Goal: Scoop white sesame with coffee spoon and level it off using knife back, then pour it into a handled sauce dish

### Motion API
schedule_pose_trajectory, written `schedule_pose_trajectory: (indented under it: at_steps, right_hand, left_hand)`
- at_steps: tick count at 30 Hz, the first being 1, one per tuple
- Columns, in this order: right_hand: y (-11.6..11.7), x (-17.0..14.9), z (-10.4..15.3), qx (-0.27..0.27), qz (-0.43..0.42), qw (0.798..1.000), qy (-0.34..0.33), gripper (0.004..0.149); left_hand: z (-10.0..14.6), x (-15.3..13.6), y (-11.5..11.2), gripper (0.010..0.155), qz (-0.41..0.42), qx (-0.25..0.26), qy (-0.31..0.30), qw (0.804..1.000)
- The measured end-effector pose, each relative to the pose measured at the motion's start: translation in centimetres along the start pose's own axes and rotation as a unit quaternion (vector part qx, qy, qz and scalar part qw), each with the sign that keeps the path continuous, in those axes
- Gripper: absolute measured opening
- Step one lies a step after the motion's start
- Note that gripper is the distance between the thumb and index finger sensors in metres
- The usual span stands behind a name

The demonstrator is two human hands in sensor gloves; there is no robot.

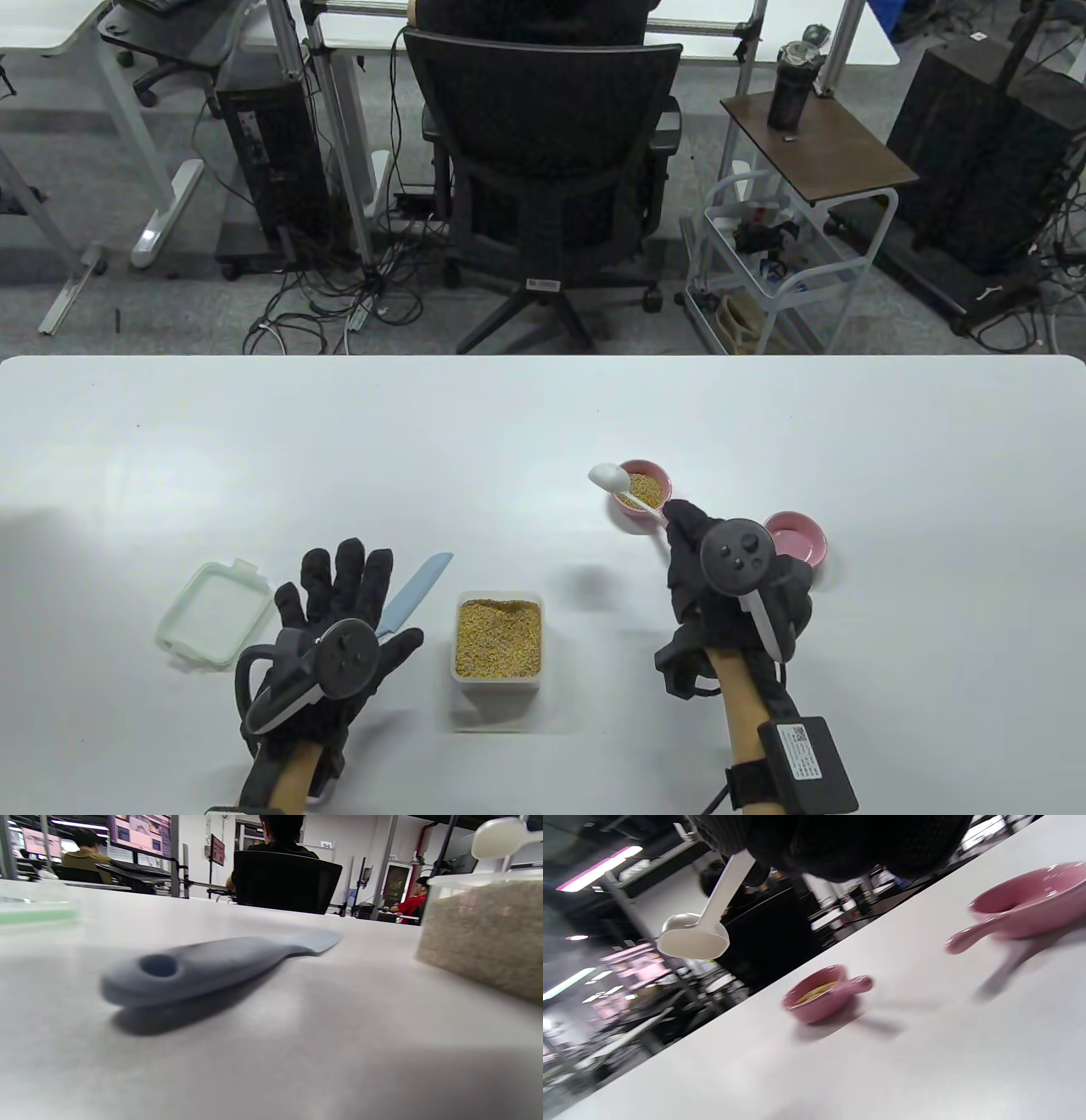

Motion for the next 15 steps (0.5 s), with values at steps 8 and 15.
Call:
schedule_pose_trajectory:
  at_steps: [8,15]
  right_hand:
    - [2.4,3.0,4.2,0.064,0.014,0.989,-0.130,0.040]
    - [5.6,5.4,6.8,0.096,0.099,0.965,-0.221,0.040]
  left_hand:
    - [-0.6,2.6,0.0,0.098,0.047,-0.010,-0.071,0.996]
    - [-1.4,4.3,-1.1,0.103,0.073,-0.056,-0.109,0.990]
Point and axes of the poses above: the tracker on the back of each hand, its own x axis roughly to the thumb side, its own z axis roughly from the fingertips to the wrist, y = z × x, the point moved 5 cm from there along -z, roughly from the wrist to the fingertips, and after that the axes turned 9 degrees about -z, right-handed, at the moved point
